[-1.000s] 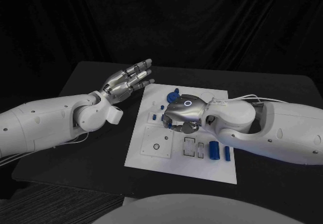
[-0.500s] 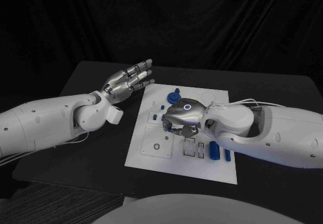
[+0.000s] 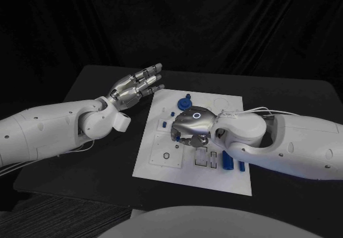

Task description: Assemble the parts on the task board

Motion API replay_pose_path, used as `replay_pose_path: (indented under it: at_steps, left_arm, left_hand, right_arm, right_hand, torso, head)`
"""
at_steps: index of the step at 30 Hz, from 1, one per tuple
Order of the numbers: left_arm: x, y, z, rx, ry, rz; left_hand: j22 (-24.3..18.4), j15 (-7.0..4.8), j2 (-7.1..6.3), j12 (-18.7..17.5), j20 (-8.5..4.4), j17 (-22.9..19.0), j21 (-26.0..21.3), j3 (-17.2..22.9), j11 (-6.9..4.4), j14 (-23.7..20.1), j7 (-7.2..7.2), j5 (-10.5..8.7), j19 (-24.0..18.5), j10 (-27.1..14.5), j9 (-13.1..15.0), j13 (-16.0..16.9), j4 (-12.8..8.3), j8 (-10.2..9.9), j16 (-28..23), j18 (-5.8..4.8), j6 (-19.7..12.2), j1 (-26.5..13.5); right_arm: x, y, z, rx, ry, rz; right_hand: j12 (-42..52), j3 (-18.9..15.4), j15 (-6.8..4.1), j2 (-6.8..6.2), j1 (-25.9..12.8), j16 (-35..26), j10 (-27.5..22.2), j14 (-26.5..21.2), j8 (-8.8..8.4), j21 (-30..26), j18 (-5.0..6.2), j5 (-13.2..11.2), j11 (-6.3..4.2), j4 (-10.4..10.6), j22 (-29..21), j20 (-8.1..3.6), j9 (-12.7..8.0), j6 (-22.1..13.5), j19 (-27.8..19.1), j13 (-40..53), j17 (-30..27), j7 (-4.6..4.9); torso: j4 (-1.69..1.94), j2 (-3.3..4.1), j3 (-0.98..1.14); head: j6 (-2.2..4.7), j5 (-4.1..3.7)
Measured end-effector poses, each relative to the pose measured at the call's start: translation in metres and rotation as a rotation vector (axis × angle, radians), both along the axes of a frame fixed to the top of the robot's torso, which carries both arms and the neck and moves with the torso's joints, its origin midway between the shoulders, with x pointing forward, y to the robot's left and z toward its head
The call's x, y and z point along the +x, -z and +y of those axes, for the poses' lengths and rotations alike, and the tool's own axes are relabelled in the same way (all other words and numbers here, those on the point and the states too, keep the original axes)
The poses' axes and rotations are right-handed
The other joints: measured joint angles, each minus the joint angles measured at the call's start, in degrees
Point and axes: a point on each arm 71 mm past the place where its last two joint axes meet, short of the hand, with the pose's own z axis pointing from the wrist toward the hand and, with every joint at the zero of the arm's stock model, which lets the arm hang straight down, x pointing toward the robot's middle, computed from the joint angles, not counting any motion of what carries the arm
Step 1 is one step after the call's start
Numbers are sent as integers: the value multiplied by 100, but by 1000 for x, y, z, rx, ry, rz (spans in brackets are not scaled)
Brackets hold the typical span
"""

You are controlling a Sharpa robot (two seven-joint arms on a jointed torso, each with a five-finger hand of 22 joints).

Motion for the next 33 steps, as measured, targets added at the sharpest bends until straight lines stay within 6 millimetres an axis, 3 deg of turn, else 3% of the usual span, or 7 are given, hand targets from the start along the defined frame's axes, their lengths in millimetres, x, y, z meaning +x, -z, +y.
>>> replay_pose_path:
  at_steps: [33]
  left_arm:
    - [1,6,0,3,7,16]
  left_hand:
    - [1,0,23,0,0,0,0,0,-19,0,0,22,0,-19,-2,-1,0,0,0,0,0,23]
  right_arm:
    - [-5,16,3,1,1,34]
  right_hand:
    - [20,15,0,-23,-23,0,93,0,0,0,0,-6,-52,-15,-1,0,-1,0,0,8,4,0]
  torso:
    - [8,1,-3]
  head:
    - [0,32]
